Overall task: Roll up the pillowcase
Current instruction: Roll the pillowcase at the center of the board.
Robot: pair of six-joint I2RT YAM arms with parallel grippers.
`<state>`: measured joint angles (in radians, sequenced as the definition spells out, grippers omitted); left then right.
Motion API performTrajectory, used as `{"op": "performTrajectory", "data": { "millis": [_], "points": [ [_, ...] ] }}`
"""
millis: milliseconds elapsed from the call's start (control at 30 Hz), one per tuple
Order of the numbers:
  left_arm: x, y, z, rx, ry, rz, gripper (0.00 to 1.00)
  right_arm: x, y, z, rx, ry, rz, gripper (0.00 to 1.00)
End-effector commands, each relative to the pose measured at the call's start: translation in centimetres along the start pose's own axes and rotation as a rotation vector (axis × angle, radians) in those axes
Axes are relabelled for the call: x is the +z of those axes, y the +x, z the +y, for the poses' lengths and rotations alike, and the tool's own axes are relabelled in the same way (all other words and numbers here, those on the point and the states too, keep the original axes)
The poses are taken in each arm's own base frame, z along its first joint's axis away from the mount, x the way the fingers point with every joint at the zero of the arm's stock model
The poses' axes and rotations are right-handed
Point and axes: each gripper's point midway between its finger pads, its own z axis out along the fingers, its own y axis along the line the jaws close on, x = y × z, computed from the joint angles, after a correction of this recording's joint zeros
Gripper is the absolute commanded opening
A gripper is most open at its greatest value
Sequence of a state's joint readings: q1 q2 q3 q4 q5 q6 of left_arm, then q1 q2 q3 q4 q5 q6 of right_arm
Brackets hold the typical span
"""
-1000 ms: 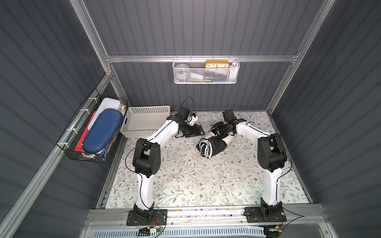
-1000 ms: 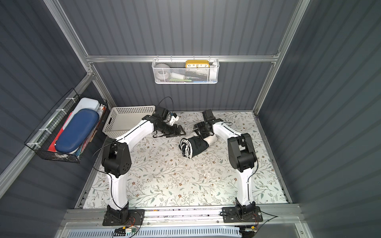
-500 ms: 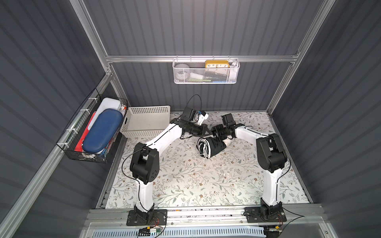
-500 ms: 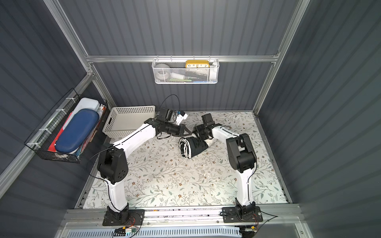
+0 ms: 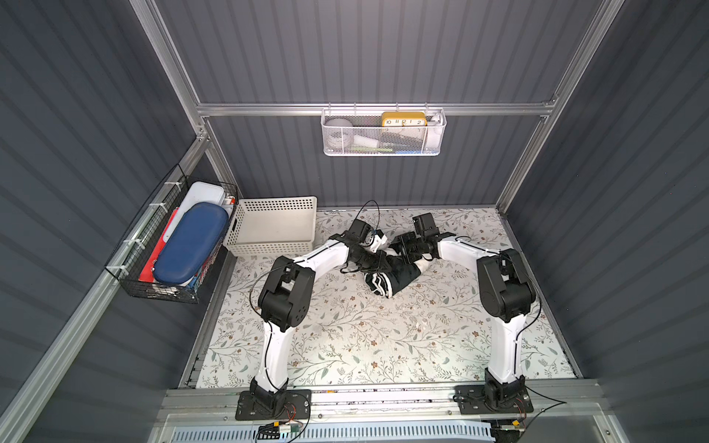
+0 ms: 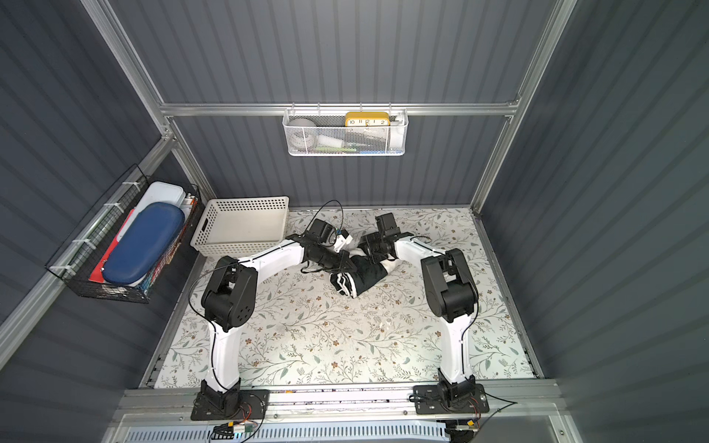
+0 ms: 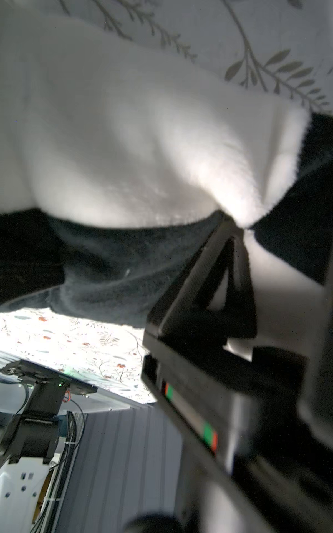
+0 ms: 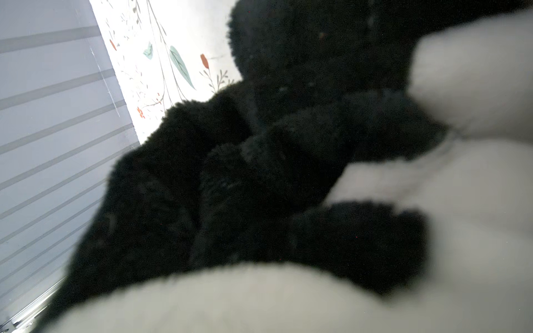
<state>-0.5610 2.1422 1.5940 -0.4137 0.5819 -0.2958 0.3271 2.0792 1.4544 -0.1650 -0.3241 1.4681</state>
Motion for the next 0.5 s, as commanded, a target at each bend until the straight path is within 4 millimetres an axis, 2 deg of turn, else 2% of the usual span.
{"op": "performTrajectory", "data": {
  "millis": [0,100,233,400,467],
  "points": [
    [2.3,1.5,4.7,-0.014,-0.107,0.047,0.0,0.7,-2.3,-5.8,0.031,0.177,-0.067,0.62],
    [3.4,2.5,5.7,-0.03,-0.106,0.095,0.0,0.3,-2.6,-5.0,0.028,0.14,-0.056,0.63],
    [4.0,3.1,6.2,-0.045,-0.104,0.121,0.0,-1.1,-2.5,-1.3,-0.032,0.05,-0.035,0.66],
    [4.7,3.9,6.9,-0.073,-0.106,0.154,0.0,-6.4,-2.8,3.8,-0.118,-0.049,-0.073,0.73],
    [4.8,4.2,6.8,-0.081,-0.093,0.165,0.0,-8.8,-3.0,4.4,-0.147,-0.042,-0.101,0.75]
  ]
}}
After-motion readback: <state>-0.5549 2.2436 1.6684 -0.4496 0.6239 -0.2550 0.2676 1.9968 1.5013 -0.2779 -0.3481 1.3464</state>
